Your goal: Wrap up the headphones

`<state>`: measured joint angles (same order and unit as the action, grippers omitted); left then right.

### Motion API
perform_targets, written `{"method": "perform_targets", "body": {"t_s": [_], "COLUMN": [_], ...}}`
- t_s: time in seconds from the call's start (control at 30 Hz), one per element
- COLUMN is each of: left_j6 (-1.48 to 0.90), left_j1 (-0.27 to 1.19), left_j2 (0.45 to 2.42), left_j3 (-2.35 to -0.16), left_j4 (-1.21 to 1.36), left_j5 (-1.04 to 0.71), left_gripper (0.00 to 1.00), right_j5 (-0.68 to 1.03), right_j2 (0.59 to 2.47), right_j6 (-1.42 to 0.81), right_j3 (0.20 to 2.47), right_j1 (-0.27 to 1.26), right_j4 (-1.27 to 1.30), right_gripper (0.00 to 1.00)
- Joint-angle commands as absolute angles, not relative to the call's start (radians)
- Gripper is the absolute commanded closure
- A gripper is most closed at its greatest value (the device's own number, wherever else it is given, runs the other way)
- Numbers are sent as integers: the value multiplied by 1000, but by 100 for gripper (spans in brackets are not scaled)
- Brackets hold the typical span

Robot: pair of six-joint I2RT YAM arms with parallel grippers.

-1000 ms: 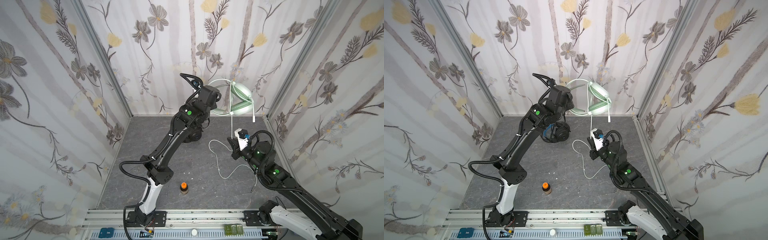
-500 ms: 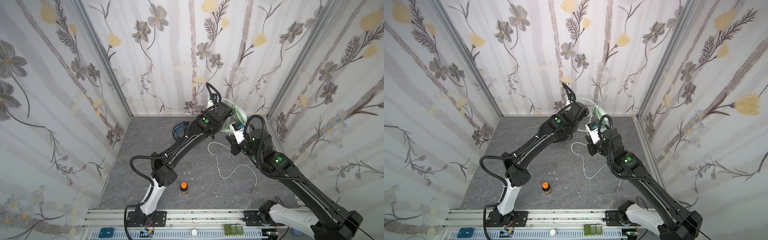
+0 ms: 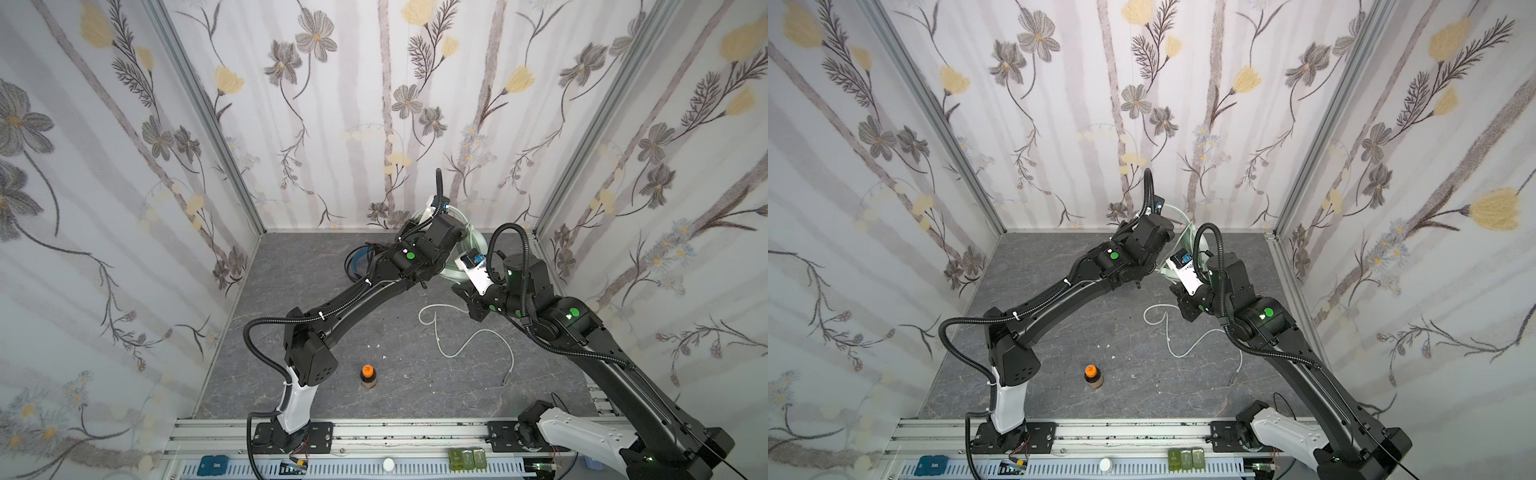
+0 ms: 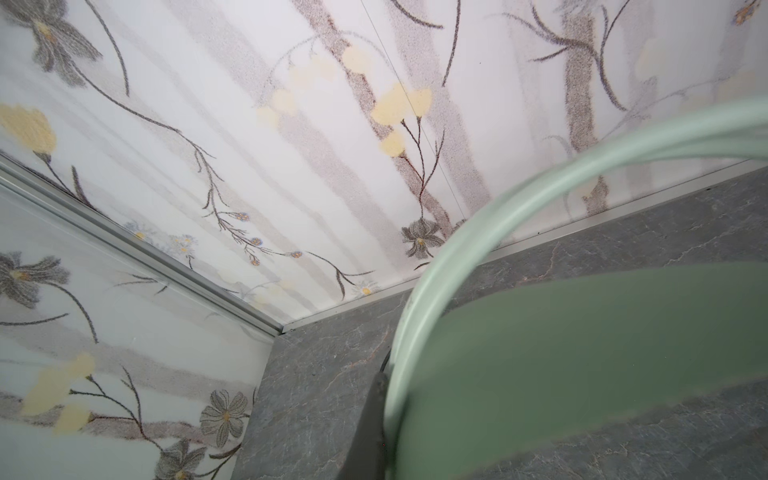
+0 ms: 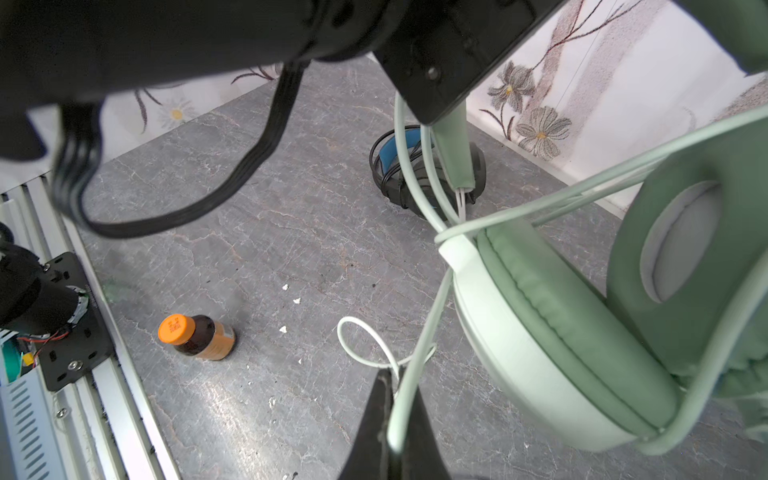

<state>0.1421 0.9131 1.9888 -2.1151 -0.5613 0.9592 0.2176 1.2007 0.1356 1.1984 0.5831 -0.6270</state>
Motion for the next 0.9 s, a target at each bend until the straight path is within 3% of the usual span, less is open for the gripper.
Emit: {"method": "perform_targets", "body": {"t_s": [0.0, 0.13, 0.37, 0.63, 0.87], "left_j6": [191, 241, 324, 331, 250], "left_j1": [904, 904, 906, 911, 907], "left_j2": [1992, 2001, 1984, 1970, 1974], "left_j3": [-2130, -2135, -2114, -2115, -2186], "left_j4": [-482, -458, -468, -548, -699], "left_j5": [1066, 1057, 1018, 979, 807], "left_gripper": [100, 100, 100, 100, 100], "right_j5": [311, 277, -37, -270, -357], "right_j2": [1188, 1173, 1141, 1082, 1039], "right_j6": [134, 131, 232, 329, 423], "right_j3": [1200, 1201, 1232, 1235, 1197], "right_j1": [583, 583, 580, 600, 641], "right_j4": [-618, -642, -717, -683, -602], "right_gripper": [100, 100, 96, 89, 86]}}
